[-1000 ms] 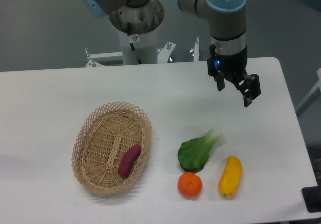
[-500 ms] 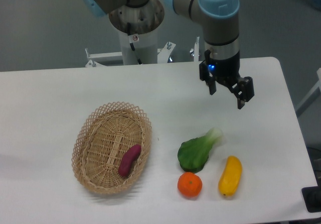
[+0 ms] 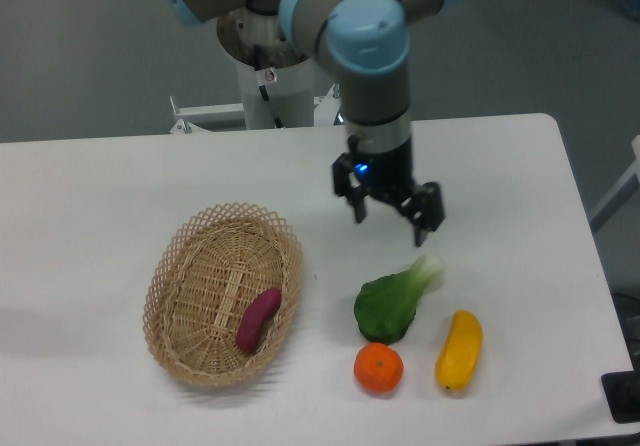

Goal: Pick up the sweet potato from the basket
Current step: 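Move the open gripper over the basket and lower toward the purple sweet potato, then close the gripper around the purple sweet potato inside the basket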

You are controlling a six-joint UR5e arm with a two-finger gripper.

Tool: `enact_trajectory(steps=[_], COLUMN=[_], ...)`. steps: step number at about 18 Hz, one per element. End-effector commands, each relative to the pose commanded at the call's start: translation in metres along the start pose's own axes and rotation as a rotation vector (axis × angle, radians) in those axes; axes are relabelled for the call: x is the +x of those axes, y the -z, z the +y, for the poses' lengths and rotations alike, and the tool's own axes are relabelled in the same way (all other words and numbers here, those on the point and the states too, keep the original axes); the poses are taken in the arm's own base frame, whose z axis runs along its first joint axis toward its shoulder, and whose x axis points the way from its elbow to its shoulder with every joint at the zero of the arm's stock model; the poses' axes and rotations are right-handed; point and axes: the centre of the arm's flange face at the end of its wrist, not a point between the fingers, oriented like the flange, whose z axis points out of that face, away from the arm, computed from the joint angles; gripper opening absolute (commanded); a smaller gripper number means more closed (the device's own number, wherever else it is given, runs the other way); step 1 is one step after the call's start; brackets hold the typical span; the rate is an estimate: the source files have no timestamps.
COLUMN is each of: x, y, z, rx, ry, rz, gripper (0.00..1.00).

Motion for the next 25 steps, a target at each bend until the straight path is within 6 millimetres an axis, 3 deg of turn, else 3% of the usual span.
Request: enact_trajectory(steps=[5, 8, 19, 25], x=[0.055, 0.08, 0.117, 0.116], y=[-0.046, -0.076, -0.125, -0.141], z=[-0.04, -0.047, -0.059, -0.066], rx=[-0.024, -0.059, -0.106, -0.082], ry=[0.005, -0.034, -0.092, -0.097], rz=[0.067, 0.115, 0.183, 0.159], gripper=[1.0, 1.0, 1.0, 1.0])
